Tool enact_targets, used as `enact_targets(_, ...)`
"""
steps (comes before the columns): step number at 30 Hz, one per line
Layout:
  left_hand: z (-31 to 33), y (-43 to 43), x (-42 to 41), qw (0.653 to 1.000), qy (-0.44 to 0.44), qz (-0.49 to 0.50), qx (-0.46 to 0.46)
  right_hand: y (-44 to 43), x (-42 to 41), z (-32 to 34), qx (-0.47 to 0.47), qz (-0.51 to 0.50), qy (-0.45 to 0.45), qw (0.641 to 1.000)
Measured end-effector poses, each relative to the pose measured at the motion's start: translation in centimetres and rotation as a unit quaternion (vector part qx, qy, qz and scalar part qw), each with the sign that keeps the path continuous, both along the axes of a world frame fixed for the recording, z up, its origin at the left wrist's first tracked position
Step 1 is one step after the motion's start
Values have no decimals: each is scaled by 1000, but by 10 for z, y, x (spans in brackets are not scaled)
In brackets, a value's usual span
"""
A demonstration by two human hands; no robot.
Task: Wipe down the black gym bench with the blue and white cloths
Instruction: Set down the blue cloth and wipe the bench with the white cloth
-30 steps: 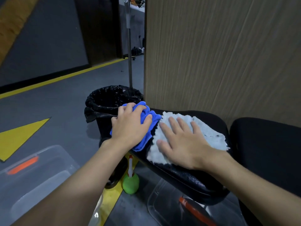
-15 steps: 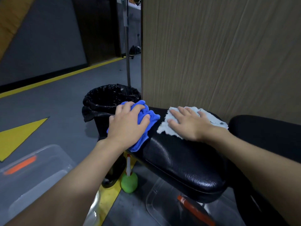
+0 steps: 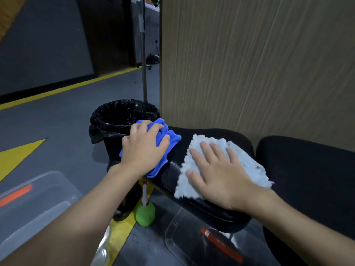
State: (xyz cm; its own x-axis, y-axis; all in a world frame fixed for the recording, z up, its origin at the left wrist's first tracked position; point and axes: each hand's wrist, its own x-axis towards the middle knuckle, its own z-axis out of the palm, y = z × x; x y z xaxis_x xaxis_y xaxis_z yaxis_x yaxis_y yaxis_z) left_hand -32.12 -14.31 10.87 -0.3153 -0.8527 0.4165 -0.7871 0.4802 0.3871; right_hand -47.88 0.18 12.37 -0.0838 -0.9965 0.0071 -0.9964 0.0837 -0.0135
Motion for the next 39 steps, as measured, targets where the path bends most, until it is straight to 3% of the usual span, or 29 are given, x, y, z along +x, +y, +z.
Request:
enact_targets(6, 2, 1, 5, 1000, 14, -21, 12, 27, -2, -2, 8, 34, 26, 999)
enact_targets(10, 1, 3, 8, 1000, 29, 5, 9, -9, -39, 2, 16, -29, -32, 999)
enact_targets(20, -1, 0, 3, 998, 56, 5, 22, -91, -96, 7, 39, -144, -73, 986)
enact_targets(25, 1, -1, 3, 996, 79, 2, 44, -57, -77, 2, 30, -120, -44, 991)
enact_targets(31, 4, -6, 4, 993, 102, 6, 61, 21, -42, 1, 36, -14, -9, 999)
enact_targets(39, 1, -6, 7, 993, 104, -1, 51, -65, -85, 6, 30, -97, -54, 993)
